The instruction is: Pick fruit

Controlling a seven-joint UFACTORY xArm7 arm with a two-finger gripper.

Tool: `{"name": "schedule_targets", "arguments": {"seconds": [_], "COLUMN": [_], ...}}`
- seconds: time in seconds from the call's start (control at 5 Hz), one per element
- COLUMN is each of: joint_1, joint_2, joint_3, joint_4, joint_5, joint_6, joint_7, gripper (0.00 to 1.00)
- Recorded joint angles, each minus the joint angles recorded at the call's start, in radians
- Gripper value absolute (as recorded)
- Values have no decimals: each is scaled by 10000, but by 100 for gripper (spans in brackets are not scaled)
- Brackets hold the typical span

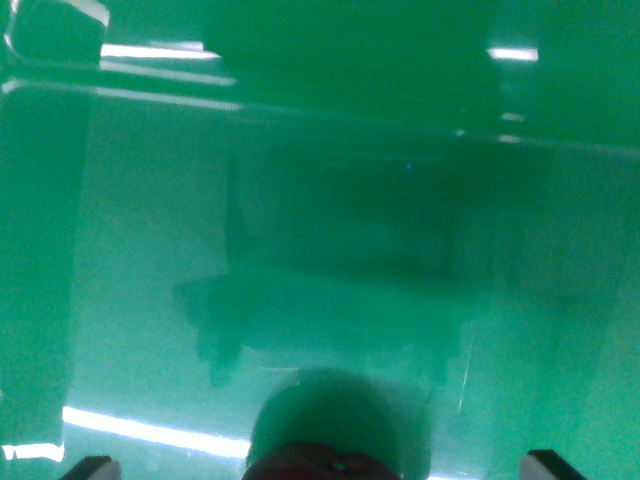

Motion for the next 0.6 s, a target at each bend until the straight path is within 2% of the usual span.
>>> {"name": "schedule_targets", "arguments": {"seconds": [0.2, 0.6], "joint_1": [87, 87], "joint_2": [379, 379], "joint_3": [87, 87], "joint_4": [-678, -678], "joint_5": [-71, -71], "joint_6": [-785, -785], "joint_7": [-18, -18], "gripper": [100, 100]}}
